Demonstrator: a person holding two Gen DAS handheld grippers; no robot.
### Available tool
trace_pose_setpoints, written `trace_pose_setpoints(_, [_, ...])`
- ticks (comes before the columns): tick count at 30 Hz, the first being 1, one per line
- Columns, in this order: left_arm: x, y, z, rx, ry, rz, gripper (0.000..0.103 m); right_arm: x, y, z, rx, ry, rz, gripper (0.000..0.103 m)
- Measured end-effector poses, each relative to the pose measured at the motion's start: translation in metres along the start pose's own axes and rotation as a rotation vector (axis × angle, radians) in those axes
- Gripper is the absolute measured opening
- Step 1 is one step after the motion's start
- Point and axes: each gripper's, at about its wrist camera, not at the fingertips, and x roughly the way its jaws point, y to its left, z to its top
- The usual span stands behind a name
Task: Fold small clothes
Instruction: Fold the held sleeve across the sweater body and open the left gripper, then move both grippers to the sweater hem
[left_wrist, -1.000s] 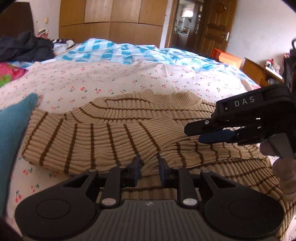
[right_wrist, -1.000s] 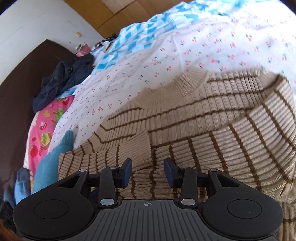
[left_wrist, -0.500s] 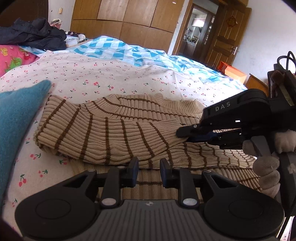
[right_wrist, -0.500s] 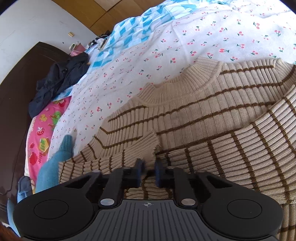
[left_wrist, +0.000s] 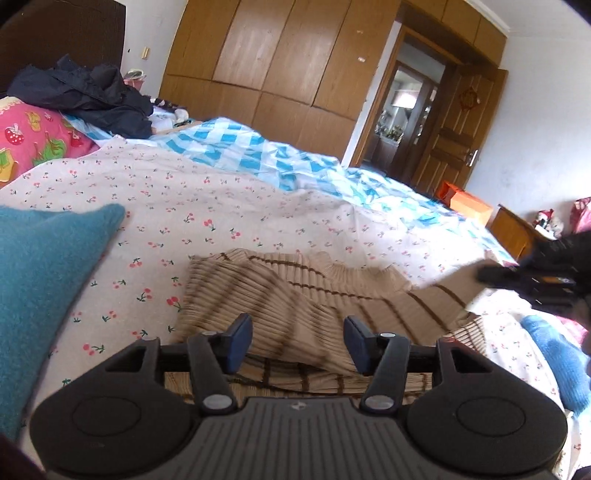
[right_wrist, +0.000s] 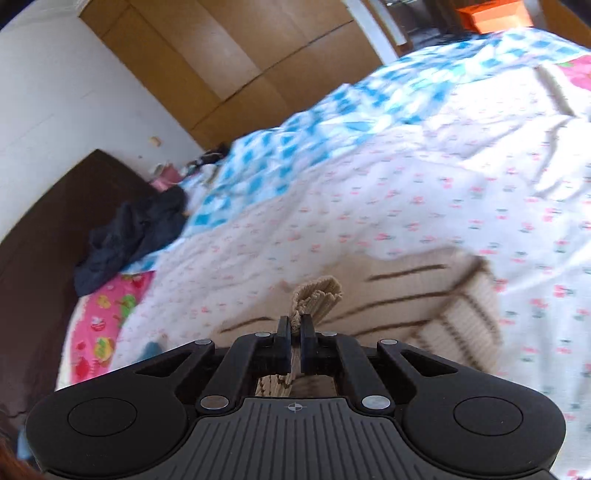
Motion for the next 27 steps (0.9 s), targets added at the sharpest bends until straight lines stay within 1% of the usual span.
trace_pose_setpoints(2, [0.017,0.001,0.0,-0.001,0.041,0.044,0.059,0.008,-0.019,-0.009,0.027,0.041,-0.063,0.005])
trace_pose_setpoints(5, [0.042,0.006,-0.007,0.03,0.132,0.146,0.059,0.028,-0.04,-0.026,0.036,0.082,-0.152,0.005])
trace_pose_setpoints(6, [0.044,0.007,-0.011,0.036,0.142,0.154,0.06,0.034,-0.045,-0.031,0.045,0.092,-0.162,0.005])
trace_pose_setpoints(8, [0.038,0.006,-0.012,0.042,0.127,0.147,0.06,0.038,-0.053,-0.037,0.066,0.091,-0.165,0.005])
trace_pose_setpoints(10, [0.03,0.004,-0.013,0.049,0.099,0.132,0.06,0.033,-0.055,-0.036,0.074,0.071,-0.152,0.005])
trace_pose_setpoints(12, [0.021,0.002,-0.011,0.046,0.064,0.082,0.06,0.025,-0.051,-0.032,0.044,0.038,-0.146,0.004])
trace_pose_setpoints(14, [0.018,0.0,-0.009,0.041,0.038,0.065,0.064,0.015,-0.049,-0.032,0.016,0.015,-0.136,0.004])
trace_pose_setpoints(15, [0.02,-0.001,-0.008,0.041,0.041,0.069,0.064,0.014,-0.049,-0.032,0.008,0.018,-0.138,0.004])
trace_pose_setpoints(16, [0.024,-0.001,-0.008,0.042,0.061,0.08,0.064,0.017,-0.05,-0.033,0.003,0.029,-0.15,0.004])
trace_pose_setpoints(19, [0.041,0.006,-0.012,0.039,0.146,0.153,0.064,0.034,-0.055,-0.045,0.004,0.097,-0.195,0.005])
trace_pose_setpoints(20, [0.042,0.008,-0.013,0.039,0.154,0.158,0.064,0.036,-0.054,-0.049,-0.012,0.101,-0.201,0.005])
trace_pose_setpoints(24, [0.034,0.007,-0.015,0.035,0.156,0.164,0.064,0.028,-0.045,-0.049,-0.048,0.082,-0.227,0.009])
trace_pose_setpoints(27, [0.022,0.011,-0.013,0.011,0.143,0.149,0.064,0.013,-0.037,-0.045,-0.1,0.059,-0.25,0.011])
